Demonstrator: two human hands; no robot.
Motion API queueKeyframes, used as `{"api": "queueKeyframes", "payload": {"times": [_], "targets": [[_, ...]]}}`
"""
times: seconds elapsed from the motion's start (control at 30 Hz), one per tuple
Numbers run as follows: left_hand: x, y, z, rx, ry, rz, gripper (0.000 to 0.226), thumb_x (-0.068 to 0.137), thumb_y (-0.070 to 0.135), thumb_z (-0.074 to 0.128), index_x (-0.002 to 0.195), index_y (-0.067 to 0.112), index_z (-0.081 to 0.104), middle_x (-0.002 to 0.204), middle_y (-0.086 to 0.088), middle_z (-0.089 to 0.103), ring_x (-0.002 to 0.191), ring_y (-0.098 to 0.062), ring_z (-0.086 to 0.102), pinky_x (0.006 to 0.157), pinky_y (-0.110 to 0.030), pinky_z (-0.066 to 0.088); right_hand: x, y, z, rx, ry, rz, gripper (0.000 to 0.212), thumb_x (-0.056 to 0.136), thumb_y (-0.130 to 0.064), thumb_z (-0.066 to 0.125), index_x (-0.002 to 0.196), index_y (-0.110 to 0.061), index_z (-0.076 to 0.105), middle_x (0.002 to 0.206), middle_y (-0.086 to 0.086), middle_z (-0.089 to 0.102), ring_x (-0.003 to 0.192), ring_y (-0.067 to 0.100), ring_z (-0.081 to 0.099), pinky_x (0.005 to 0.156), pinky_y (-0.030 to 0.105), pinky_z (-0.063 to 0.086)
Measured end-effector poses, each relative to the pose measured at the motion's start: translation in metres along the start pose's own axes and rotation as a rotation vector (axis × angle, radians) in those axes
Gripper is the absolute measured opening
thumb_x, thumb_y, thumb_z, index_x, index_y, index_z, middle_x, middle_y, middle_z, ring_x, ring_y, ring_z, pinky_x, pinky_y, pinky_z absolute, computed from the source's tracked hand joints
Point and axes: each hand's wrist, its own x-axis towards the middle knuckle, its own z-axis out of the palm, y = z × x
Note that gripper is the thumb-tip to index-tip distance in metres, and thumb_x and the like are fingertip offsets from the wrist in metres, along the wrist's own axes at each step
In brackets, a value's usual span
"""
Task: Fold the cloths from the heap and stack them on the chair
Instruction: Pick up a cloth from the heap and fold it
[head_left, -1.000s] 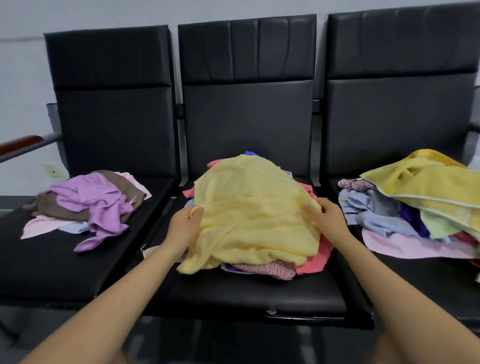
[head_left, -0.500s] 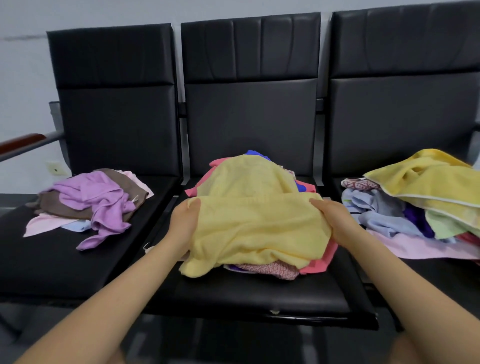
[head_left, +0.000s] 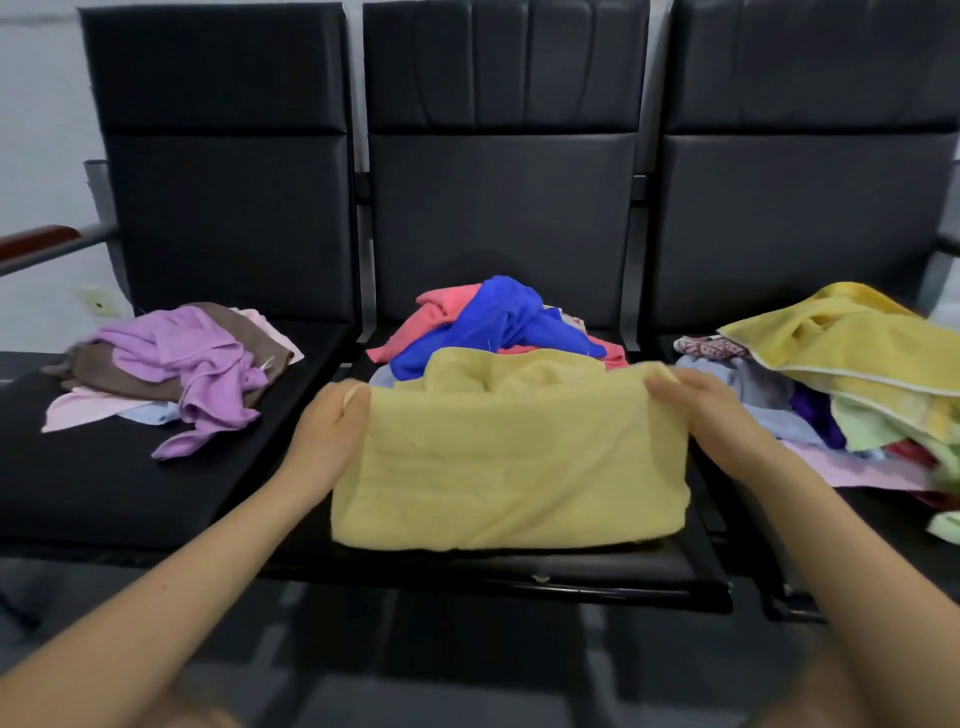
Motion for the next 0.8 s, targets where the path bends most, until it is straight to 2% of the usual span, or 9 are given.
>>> {"api": "queueKeyframes", "payload": {"times": [0.1,0.17,0.23,0.3,0.4,0.47,0.53,0.63,0.8], "targets": [[0.018,0.014,0.003,-0.152,0.064,-0.018,0.026,0.099,0.016,0.042,0.089,0.001,0.062,0.083,-0.002,0.060,0.076,-0.012,0.049,0.065,-0.022,0.038,0.024,-0.004,0.012,0.174,0.171,-0.052,0.024,0.095,-0.018,0.057,0.075,-0.019,0.069,0.071,-0.005,0.064,0.071,0.009,0.055,0.065,0.022,0.043],[0.030,0.011,0.012,-0.244,0.040,-0.114,0.025,0.097,0.020,0.043,0.084,0.008,0.060,0.075,0.004,0.057,0.069,-0.009,0.047,0.063,-0.028,0.038,0.041,0.004,0.022,0.126,0.254,-0.066,0.022,0.089,-0.027,0.060,0.077,-0.008,0.065,0.071,-0.004,0.056,0.072,0.010,0.049,0.067,0.028,0.037],[0.040,0.000,0.023,-0.320,0.000,-0.224,0.025,0.094,0.024,0.047,0.082,0.005,0.057,0.074,0.004,0.055,0.070,-0.012,0.046,0.065,-0.030,0.039,0.058,0.017,0.032,0.022,0.279,-0.073,0.024,0.090,-0.025,0.059,0.069,-0.012,0.060,0.060,-0.012,0.048,0.061,0.003,0.042,0.060,0.026,0.034],[0.049,-0.011,0.034,-0.337,-0.048,-0.288,0.026,0.093,0.025,0.047,0.083,0.004,0.057,0.076,0.001,0.056,0.074,-0.015,0.047,0.068,-0.031,0.040,0.073,0.031,0.039,-0.056,0.252,-0.069,0.018,0.092,-0.023,0.058,0.074,-0.022,0.064,0.061,-0.017,0.055,0.061,-0.002,0.047,0.058,0.020,0.038],[0.061,-0.025,0.043,-0.246,-0.146,-0.357,0.025,0.096,0.028,0.044,0.083,0.014,0.062,0.088,0.001,0.063,0.081,-0.017,0.053,0.073,-0.031,0.042,0.085,0.055,0.041,-0.185,0.192,-0.012,0.015,0.094,-0.024,0.059,0.100,-0.016,0.071,0.092,-0.002,0.068,0.084,0.011,0.057,0.068,0.019,0.041],[0.068,-0.033,0.047,-0.235,-0.195,-0.406,0.024,0.096,0.033,0.046,0.095,0.023,0.068,0.101,0.001,0.068,0.093,-0.019,0.060,0.081,-0.033,0.046,0.092,0.065,0.040,-0.214,0.176,0.026,0.021,0.094,-0.025,0.060,0.107,-0.014,0.070,0.099,0.002,0.068,0.091,0.016,0.058,0.071,0.022,0.042],[0.068,-0.034,0.049,-0.308,-0.212,-0.437,0.022,0.089,0.037,0.054,0.102,0.030,0.070,0.104,0.000,0.071,0.096,-0.019,0.064,0.084,-0.034,0.049,0.093,0.064,0.040,-0.140,0.170,0.036,0.019,0.093,-0.026,0.061,0.106,-0.018,0.070,0.099,-0.001,0.068,0.092,0.015,0.059,0.073,0.022,0.043],[0.071,-0.030,0.053,-0.454,-0.245,-0.486,0.023,0.081,0.034,0.064,0.102,0.032,0.072,0.095,0.000,0.074,0.086,-0.020,0.067,0.077,-0.034,0.052,0.093,0.058,0.038,0.010,0.173,0.057,0.010,0.092,-0.025,0.063,0.096,-0.022,0.071,0.094,-0.003,0.067,0.085,0.011,0.058,0.072,0.023,0.044],[0.069,-0.022,0.053,-0.339,-0.206,-0.537,0.015,0.078,0.027,0.067,0.090,0.023,0.076,0.098,-0.013,0.073,0.097,-0.034,0.069,0.088,-0.044,0.054,0.094,0.059,0.038,0.050,0.143,0.112,0.024,0.090,-0.029,0.065,0.096,-0.006,0.071,0.088,0.002,0.064,0.081,0.014,0.055,0.071,0.027,0.043]]}}
